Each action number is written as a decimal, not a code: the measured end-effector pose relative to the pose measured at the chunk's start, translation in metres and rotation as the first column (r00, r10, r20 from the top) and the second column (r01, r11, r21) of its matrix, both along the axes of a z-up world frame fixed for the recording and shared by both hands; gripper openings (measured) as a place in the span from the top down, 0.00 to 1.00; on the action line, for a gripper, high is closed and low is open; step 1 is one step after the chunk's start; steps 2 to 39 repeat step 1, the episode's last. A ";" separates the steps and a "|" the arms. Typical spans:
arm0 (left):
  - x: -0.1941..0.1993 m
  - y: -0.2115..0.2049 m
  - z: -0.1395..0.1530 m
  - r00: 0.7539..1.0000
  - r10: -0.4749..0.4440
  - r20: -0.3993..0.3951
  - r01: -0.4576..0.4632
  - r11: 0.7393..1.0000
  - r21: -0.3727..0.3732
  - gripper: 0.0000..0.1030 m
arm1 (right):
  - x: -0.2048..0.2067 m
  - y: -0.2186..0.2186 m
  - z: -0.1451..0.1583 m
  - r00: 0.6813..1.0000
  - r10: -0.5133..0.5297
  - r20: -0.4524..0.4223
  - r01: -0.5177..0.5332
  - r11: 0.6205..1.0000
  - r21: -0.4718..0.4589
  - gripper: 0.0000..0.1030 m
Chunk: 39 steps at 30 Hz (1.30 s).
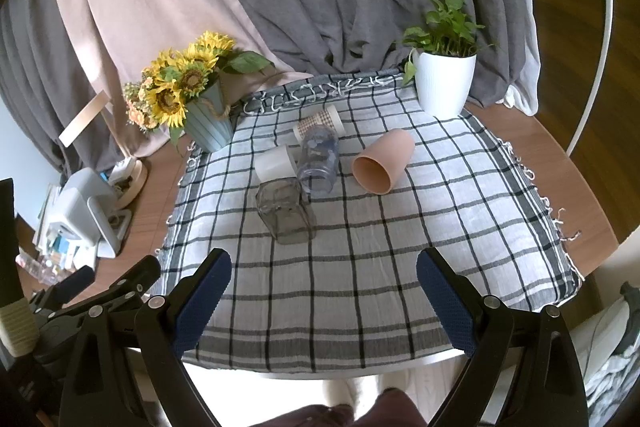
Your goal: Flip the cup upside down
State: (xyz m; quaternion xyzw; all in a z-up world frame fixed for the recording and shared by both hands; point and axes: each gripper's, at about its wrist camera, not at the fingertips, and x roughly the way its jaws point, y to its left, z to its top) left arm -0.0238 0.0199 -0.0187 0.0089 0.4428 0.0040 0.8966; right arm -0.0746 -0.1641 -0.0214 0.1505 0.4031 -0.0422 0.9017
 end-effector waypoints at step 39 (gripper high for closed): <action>-0.001 0.000 0.000 1.000 -0.003 0.000 0.003 1.000 0.001 0.00 | 0.000 0.000 0.000 1.000 0.001 0.000 -0.001 1.000 0.000 0.09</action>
